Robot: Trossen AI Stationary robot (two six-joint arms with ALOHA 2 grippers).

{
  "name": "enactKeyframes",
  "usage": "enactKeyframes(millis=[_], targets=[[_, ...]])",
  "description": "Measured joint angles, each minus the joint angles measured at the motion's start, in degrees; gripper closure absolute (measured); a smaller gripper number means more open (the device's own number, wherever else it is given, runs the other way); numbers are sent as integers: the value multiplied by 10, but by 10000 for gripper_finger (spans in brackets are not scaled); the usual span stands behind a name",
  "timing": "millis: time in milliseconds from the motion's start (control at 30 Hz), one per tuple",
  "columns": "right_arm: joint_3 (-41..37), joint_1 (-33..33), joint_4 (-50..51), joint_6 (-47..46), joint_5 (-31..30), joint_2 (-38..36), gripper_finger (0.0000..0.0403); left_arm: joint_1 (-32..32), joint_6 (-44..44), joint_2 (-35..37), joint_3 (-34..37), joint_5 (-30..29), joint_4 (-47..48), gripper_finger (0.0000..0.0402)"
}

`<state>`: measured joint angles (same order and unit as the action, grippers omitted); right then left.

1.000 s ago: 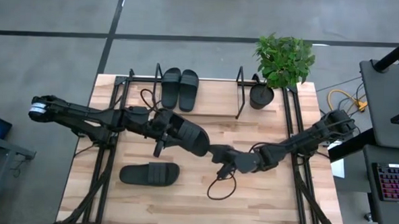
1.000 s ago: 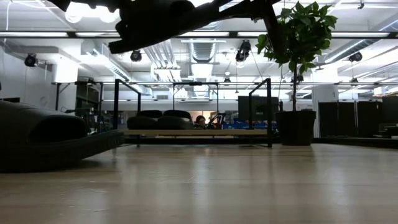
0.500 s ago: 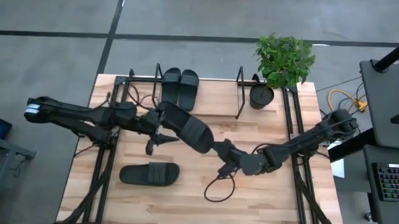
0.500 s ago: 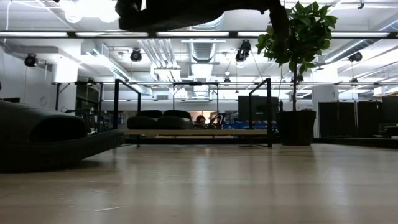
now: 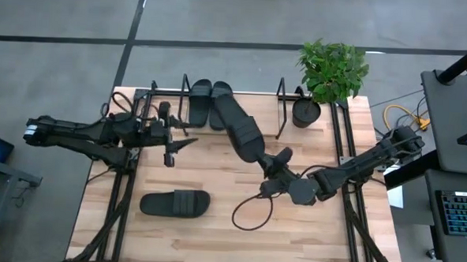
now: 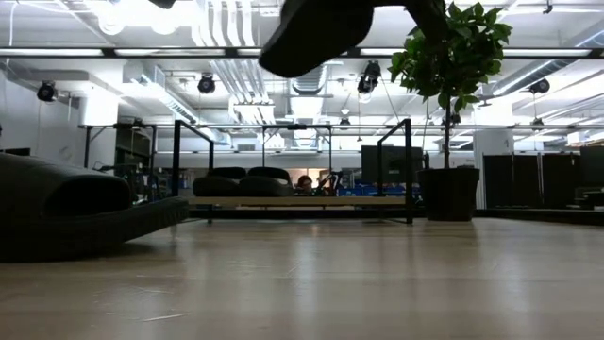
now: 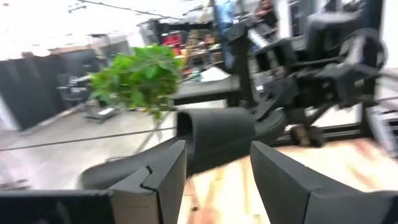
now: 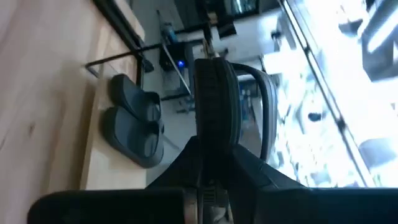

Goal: Pick and place slides into the shelf
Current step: Put the black slide on the shelf

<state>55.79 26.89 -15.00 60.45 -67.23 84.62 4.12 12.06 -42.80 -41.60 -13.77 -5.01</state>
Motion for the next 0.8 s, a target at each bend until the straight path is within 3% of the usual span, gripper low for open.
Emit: enactKeyframes(millis=[433, 600, 800], targets=[[0, -11, -3, -169, -106, -3, 373, 0, 64, -27, 10, -116, 6, 237], [0, -35, 7, -232, -110, -2, 373, 0, 79, -41, 11, -186, 17, 237], [0, -62, 74, -316, -106, -2, 373, 0, 79, -56, 11, -196, 17, 237]])
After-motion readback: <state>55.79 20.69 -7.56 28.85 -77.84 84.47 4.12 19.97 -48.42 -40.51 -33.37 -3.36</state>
